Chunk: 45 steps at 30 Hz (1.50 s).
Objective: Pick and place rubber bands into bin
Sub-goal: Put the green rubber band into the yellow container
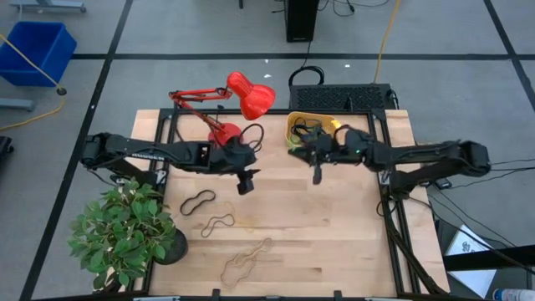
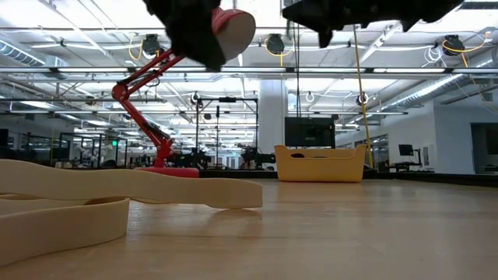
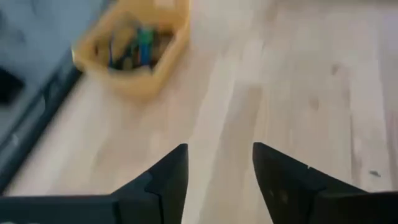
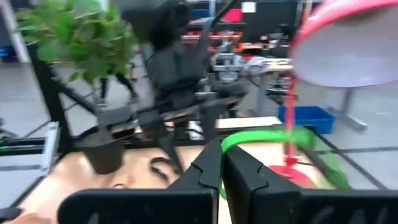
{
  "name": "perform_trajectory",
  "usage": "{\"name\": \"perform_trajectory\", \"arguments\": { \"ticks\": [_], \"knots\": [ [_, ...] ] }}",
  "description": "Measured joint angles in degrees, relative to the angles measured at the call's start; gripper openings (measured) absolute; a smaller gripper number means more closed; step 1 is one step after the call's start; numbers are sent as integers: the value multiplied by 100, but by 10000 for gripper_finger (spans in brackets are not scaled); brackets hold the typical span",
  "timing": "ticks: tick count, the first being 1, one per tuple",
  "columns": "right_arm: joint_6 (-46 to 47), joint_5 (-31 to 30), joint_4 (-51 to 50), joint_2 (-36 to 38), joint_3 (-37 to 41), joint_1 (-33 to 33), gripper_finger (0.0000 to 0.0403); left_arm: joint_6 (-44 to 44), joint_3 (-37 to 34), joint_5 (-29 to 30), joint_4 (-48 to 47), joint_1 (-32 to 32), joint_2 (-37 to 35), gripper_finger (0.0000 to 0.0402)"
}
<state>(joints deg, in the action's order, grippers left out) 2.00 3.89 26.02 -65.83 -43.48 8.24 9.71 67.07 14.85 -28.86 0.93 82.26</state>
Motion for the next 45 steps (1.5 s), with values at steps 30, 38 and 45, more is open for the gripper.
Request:
{"name": "perform_trajectory", "arguments": {
  "ticks": [30, 38, 45],
  "knots": [
    [-316, -88, -5915, -2323, -2354, 2552, 0, 1327, 0, -284, -989, 0, 0, 196],
    [-267, -98, -5863, -2909, -2354, 2615, 0, 1509, 0, -282, -984, 0, 0, 196],
    [-269, -322, -5809, -3059, -2354, 2635, 22, 1490, 0, -281, -961, 0, 0, 195]
  ]
}}
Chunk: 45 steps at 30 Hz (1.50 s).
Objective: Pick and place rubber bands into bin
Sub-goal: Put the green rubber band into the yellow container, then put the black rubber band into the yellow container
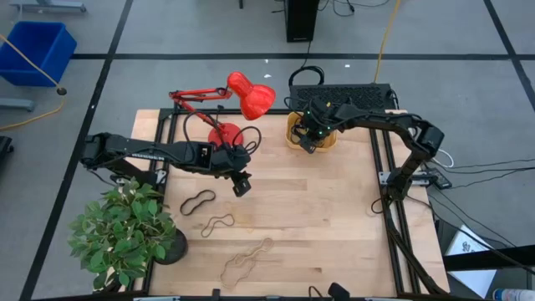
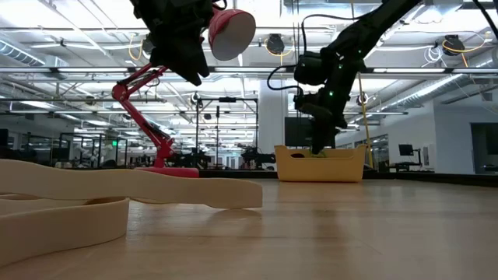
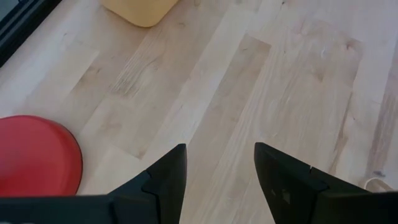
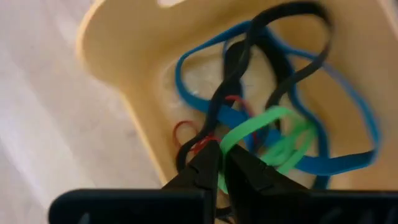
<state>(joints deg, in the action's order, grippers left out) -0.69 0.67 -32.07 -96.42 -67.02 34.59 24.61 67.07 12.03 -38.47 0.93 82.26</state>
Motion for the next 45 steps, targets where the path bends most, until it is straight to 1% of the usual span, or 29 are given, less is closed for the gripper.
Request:
{"name": "perform_trajectory", "arguments": {
  "ticks": [4, 6, 8, 12, 17, 21, 24, 27, 30, 33, 35, 39, 45],
  "knots": [
    [295, -655, 63, 31, 0, -7, 38, 2, 0, 2, 186, 0, 0, 195],
    [290, -833, 50, 35, 0, 11, 52, -73, 0, 2, 277, 0, 0, 196],
    [217, -752, -39, 27, 0, 35, 70, -169, 0, 2, 309, 0, 0, 196],
    [-28, -214, -80, 29, 2, 37, 119, -223, 0, 2, 311, 0, 0, 196],
    [-6, -230, -44, 29, 2, 36, 174, -241, 0, 2, 311, 0, 0, 196],
    [-4, -219, 20, 153, 7, 36, 197, -299, 0, -2, 169, 0, 0, 195],
    [-7, -212, 184, 430, 4, -10, 205, -521, 0, -2, -218, 0, 0, 195],
    [57, -213, 197, 820, 7, -56, 207, -401, 0, -5, -778, 2, 0, 196],
    [207, -211, 178, 1249, 7, -100, 205, -28, 0, -1, -1575, 4, 55, 196],
    [271, -210, 204, 1653, 7, -160, 202, 563, -11, 4, -2368, 4, 103, 195],
    [297, -208, 203, 1888, 7, -173, 202, 873, -33, 17, -2703, -2, 139, 195],
    [302, -212, 228, 2262, 7, -170, 204, 940, -367, -33, -2858, 36, 179, 195],
    [326, -216, 219, 2503, 5, -170, 203, 764, -1264, -349, -2246, 52, 172, 195]
  ]
}}
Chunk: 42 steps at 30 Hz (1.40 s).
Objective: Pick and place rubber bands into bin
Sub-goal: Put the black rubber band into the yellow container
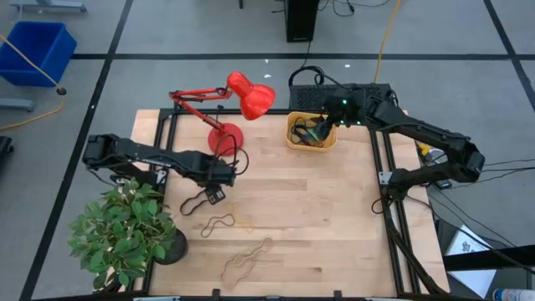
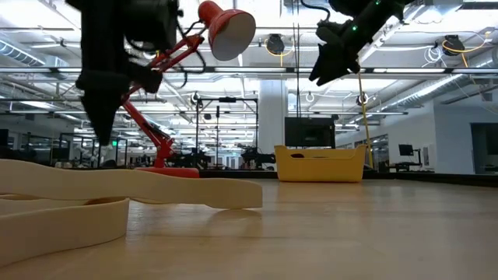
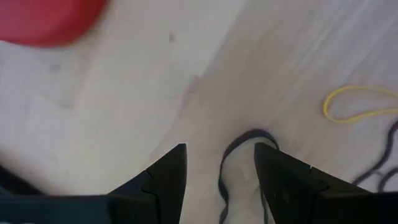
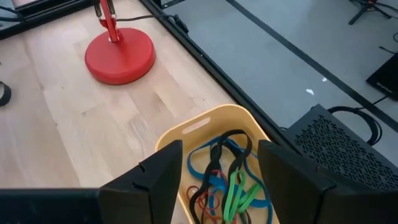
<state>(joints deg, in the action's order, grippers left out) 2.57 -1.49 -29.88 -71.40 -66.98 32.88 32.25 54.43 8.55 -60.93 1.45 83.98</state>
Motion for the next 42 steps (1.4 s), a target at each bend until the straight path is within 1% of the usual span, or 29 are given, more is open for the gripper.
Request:
{"name": "perform_trajectory", "arguments": {
  "ticks": [5, 8, 13, 21, 23, 25, 32, 33, 39, 42],
  "knots": [
    [41, 3, 1, -7, 2, 0, 199, 46, -681, -404, 710, -4, 0, 195],
    [41, 4, 1, -6, 1, 0, 200, 50, -951, -562, 927, -4, 3, 195],
    [43, 4, 3, -6, 2, 0, 203, 50, -1238, -554, 959, -4, 0, 195],
    [43, 4, 3, -6, 2, 0, 200, 129, -1623, -558, 1327, -4, -26, 190],
    [43, 5, 3, -6, 2, 0, 202, 125, -1623, -581, 1345, -2, -21, 173],
    [43, 6, 3, -6, 2, 0, 203, 111, -1626, -607, 1405, 2, -19, 146],
    [43, 6, 3, -6, 2, 0, 198, 92, -1634, -750, 1643, 7, -13, 19],
    [43, 6, 3, -6, 2, 0, 197, 86, -1634, -761, 1663, 7, -11, 11],
    [0, 34, -12, 2, 2, -29, 197, -18, -1530, -747, 1642, 2, 3, 6],
    [-223, 340, -31, 86, 2, -132, 197, -161, -1366, -559, 1880, -15, -24, 6]
  ]
}}
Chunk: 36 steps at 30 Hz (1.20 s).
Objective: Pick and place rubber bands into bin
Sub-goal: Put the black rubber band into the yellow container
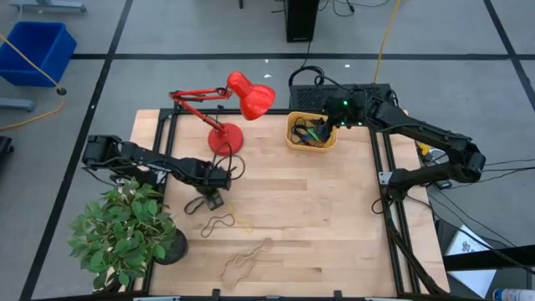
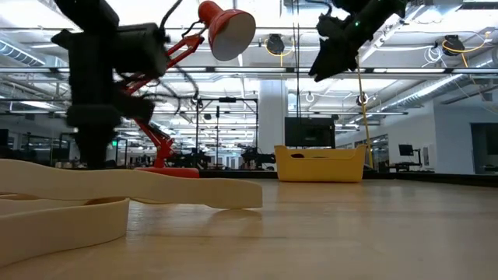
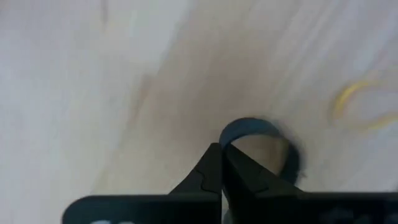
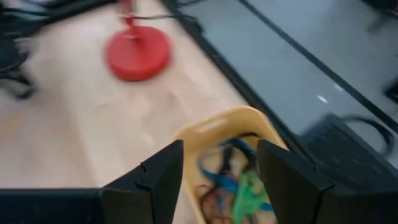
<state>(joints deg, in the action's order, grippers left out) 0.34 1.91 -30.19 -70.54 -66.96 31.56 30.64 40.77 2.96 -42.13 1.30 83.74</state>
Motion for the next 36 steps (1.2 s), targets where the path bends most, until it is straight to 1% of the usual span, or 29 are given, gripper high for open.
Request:
{"name": "perform_trajectory", "arguments": {
  "ticks": [4, 7, 10, 12, 15, 18, 21, 24, 29, 34, 36],
  "knots": [
    [-316, 833, -8, 124, 0, -312, 197, -227, 281, -65, -73, 12, -2, 5],
    [-453, 1166, -5, 244, 0, -592, 196, -481, 629, -80, 85, 6, -8, 4],
    [-578, 1181, -8, 341, 0, -902, 196, -698, 1012, -78, 43, 9, -8, 4],
    [-597, 1182, 17, 385, 0, -1102, 196, -841, 1303, -8, 204, 15, -8, 4],
    [-702, 1183, 19, 395, 0, -1434, 196, -1133, 1611, 28, 880, 6, -15, 3],
    [-791, 1191, 156, 391, 45, -1766, 196, -1526, 1768, 34, 1933, 9, -15, 5],
    [-873, 1467, 845, 425, 427, -2047, 196, -1984, 1793, 162, 2837, -5, -19, 3],
    [-553, 1695, 1929, 453, 993, -2201, 196, -2278, 1793, 362, 3418, -65, -19, 6],
    [198, 1699, 3744, 446, 2012, -2314, 196, -2346, 1793, 311, 3795, -191, -19, 4],
    [464, 1681, 5601, 452, 2968, -2349, 196, -2346, 1793, 307, 4103, -210, -17, 10],
    [722, 1477, 6125, 415, 3215, -2347, 196, -2347, 1793, 272, 4278, -210, -17, 5]
  ]
}}
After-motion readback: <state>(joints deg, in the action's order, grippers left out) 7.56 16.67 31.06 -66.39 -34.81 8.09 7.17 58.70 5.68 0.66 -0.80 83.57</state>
